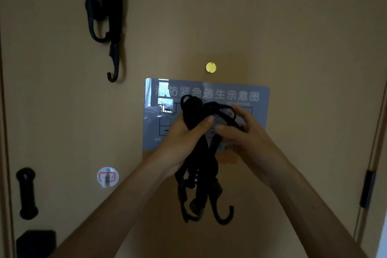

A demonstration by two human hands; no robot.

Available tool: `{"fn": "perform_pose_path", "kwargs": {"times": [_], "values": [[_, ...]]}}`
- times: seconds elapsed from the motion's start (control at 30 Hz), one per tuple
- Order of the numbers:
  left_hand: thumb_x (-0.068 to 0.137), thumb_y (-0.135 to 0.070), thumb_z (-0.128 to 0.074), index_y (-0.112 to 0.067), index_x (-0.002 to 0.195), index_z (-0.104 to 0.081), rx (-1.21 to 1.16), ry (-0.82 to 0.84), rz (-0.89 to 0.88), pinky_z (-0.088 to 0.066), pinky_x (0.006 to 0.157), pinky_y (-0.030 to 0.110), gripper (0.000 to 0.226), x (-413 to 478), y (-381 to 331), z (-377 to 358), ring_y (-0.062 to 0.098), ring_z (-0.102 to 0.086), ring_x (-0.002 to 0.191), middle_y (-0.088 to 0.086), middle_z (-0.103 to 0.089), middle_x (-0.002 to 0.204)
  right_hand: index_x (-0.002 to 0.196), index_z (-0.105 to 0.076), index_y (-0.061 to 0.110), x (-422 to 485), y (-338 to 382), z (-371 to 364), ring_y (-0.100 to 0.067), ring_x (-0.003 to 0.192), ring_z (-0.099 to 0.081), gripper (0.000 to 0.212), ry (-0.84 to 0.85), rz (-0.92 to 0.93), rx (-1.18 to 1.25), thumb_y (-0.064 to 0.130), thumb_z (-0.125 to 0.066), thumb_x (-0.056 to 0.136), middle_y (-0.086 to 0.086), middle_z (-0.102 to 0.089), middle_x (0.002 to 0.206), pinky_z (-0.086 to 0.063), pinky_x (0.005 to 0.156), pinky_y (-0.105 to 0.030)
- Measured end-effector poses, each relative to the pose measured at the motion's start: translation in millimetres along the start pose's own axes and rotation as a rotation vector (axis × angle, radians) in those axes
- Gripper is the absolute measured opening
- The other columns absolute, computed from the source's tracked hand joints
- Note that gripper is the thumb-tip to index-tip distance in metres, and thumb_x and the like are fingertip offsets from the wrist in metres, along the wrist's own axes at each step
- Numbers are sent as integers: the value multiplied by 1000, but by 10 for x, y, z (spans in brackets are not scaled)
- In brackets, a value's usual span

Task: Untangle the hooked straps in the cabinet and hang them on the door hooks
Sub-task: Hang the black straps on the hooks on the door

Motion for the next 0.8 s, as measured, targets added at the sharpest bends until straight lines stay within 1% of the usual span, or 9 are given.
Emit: {"fn": "perform_pose_path", "kwargs": {"times": [0.1, 0.23, 0.37, 0.43, 0.5, 0.57, 0.63, 0.7, 0.8], "values": [[88, -26, -61, -21, 126, -52, 7, -49, -25, -56, 75, 16, 39, 50, 5, 6, 4, -67, 96, -4, -67, 112, 112, -51, 40, -5, -52, -121, -8, 92, -69, 51, 106, -23, -134, 9, -73, 77, 9, -70, 101, -56, 65, -22], [88, -29, -61, -25, 126, -49, 54, -86, -46, -54, 71, 9, 40, 79, 23, 56, -1, -61, 96, -10, -63, 111, 124, -49, 23, 49, -109, -121, -16, 93, -68, 52, -11, -67, -190, -2, -66, 81, -3, -67, 107, -59, 66, -25], [86, -34, -62, -27, 126, -47, 87, -117, -49, -51, 76, 10, 44, 101, 43, 169, -1, -58, 102, -13, -60, 114, 117, -50, 14, 117, -99, -33, -16, 58, -60, 38, -260, 24, -79, -8, -41, 88, -9, -62, 73, -53, 55, -34], [86, -34, -62, -31, 117, -49, 59, -110, -37, -50, 72, 6, 34, 109, 50, 205, -6, -57, 96, -18, -60, 108, 121, -52, 14, 148, -90, -32, -12, 50, -51, 42, -248, 21, 35, -7, -38, 87, -5, -54, 66, -45, 50, -30], [87, -32, -62, -33, 112, -50, 25, -102, -23, -51, 71, 5, 28, 113, 48, 199, -8, -58, 91, -18, -62, 104, 120, -54, 22, 153, -70, -115, -7, 56, -60, 40, -128, -8, 17, -2, -48, 88, 4, -61, 76, -46, 52, -24], [86, -32, -62, -27, 117, -53, 16, -98, 1, -56, 74, 13, 33, 131, 61, 191, 1, -64, 94, -9, -66, 107, 114, -53, 34, 136, -66, -231, 1, 78, -67, 41, 61, 13, -189, 7, -64, 85, 16, -67, 91, -52, 61, -15], [87, -35, -61, -25, 119, -52, 50, -84, 20, -57, 77, 21, 35, 139, 58, 201, 7, -66, 96, -3, -67, 109, 120, -51, 34, 141, -119, -261, -1, 93, -66, 47, 168, 18, -344, 13, -70, 82, 17, -66, 103, -53, 72, -13], [88, -38, -58, -27, 120, -51, 124, -63, 26, -56, 82, 23, 35, 140, 60, 249, 8, -64, 99, -3, -65, 112, 127, -52, 26, 163, -143, -215, -5, 100, -64, 49, 158, 39, -461, 11, -69, 83, 10, -65, 110, -54, 82, -18], [88, -40, -56, -26, 124, -50, 193, -23, 54, -55, 77, 15, 38, 132, 76, 342, 4, -63, 97, -5, -65, 113, 109, -60, 23, 198, -106, -145, -7, 92, -66, 32, 43, 100, -459, 3, -65, 85, 6, -68, 100, -56, 78, -22]]}}
Point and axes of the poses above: each hand's wrist, its own x-axis towards the middle knuckle, its own z-axis out of the back of the hand, y = z × x, the point moved 3 cm from there along x, towards the middle knuckle
